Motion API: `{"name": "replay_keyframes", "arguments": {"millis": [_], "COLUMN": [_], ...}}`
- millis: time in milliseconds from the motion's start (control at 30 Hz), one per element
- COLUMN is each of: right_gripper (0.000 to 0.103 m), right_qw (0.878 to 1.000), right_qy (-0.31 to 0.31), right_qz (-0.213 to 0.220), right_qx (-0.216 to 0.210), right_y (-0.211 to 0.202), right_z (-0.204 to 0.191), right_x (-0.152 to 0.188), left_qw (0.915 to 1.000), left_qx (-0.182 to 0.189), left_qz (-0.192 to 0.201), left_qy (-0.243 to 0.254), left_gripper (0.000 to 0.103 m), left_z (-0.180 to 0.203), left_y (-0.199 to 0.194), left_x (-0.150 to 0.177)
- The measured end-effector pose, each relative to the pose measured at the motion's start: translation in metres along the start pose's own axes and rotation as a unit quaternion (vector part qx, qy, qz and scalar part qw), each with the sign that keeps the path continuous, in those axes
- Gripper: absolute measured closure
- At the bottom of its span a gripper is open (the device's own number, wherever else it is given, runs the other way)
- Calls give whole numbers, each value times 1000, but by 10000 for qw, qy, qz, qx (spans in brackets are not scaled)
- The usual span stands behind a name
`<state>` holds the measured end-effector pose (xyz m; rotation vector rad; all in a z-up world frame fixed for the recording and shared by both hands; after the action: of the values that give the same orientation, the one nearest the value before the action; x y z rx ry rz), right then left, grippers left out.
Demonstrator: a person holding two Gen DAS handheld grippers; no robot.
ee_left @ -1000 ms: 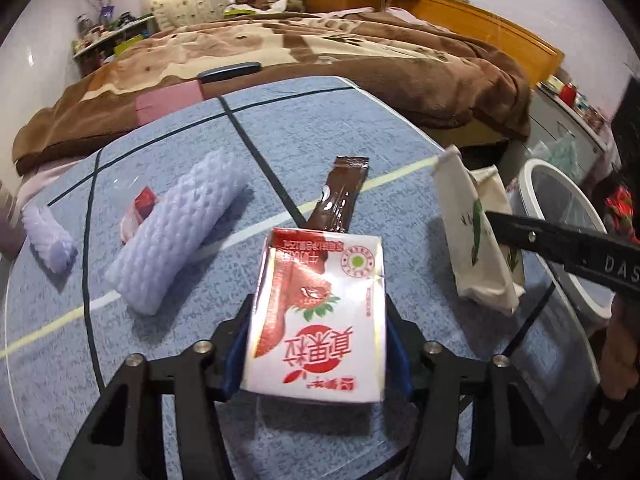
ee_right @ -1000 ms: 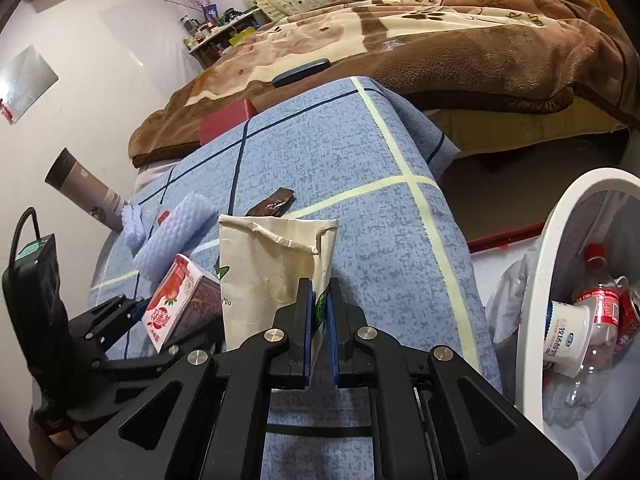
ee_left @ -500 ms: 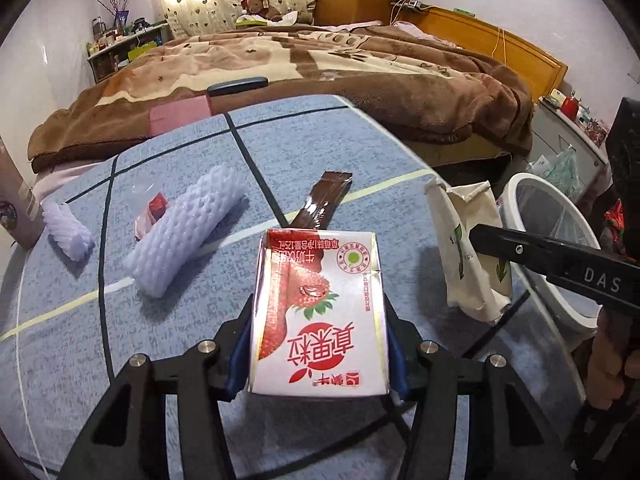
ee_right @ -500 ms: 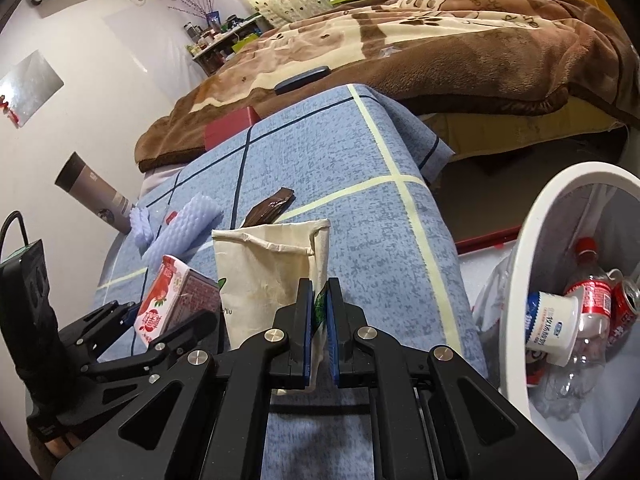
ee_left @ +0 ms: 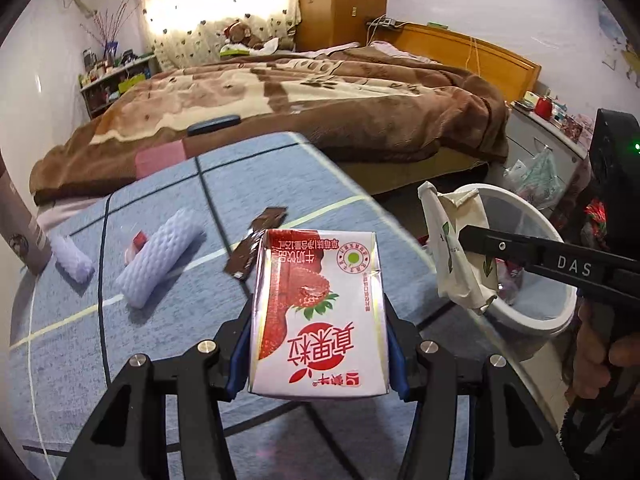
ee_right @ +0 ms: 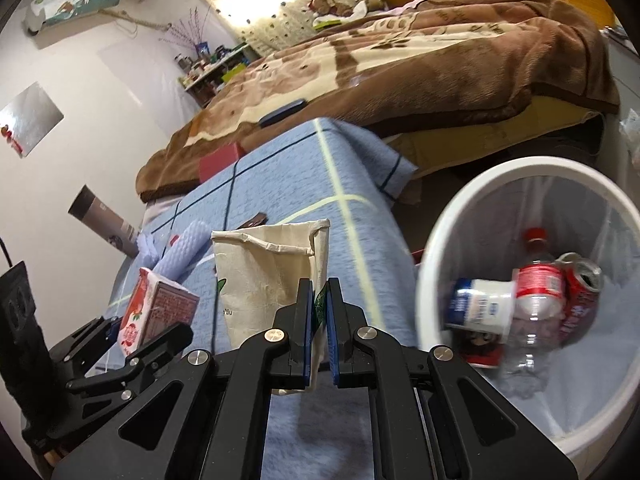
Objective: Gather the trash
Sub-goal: 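Carry bag and carton over the white bin and open both tools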
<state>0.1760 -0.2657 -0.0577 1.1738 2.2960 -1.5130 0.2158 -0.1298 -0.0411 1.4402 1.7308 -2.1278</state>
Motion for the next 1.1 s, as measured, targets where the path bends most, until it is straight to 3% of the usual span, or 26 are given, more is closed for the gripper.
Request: {"name": "replay_keyframes", "arguments": {"millis": [433,733,1100], "right_gripper": [96,96,96], "right_qw": [9975,9936,9886], "right_qy": [160,269,413], "right_qz": [552,749,721], "right_qx": [411,797,1253], "right_y": [-49,-67,-67], "right_z": [51,92,135], "right_x": [-17,-23,-26], "left_qw": [9987,9961,9934], "left_qx": [309,634,947], "left_qz": [282,223,-25], "left_qy": [290,565,642], "left_gripper": [46,46,46], "left_z": [74,132,177], "left_y": [-4,13,42], "left_x": [-29,-39,-40]}}
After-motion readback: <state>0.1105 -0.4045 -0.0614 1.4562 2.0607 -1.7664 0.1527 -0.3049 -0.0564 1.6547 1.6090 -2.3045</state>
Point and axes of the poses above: each gripper's, at about its wrist camera, not at the fingertips, and y roughly the way its jaws point, z to its right, x to its underside, the point moved 9 cm from there along y, roughly the way its jaws point, and after that the axes turned 7 degrees about y, right-handed, at the moved point
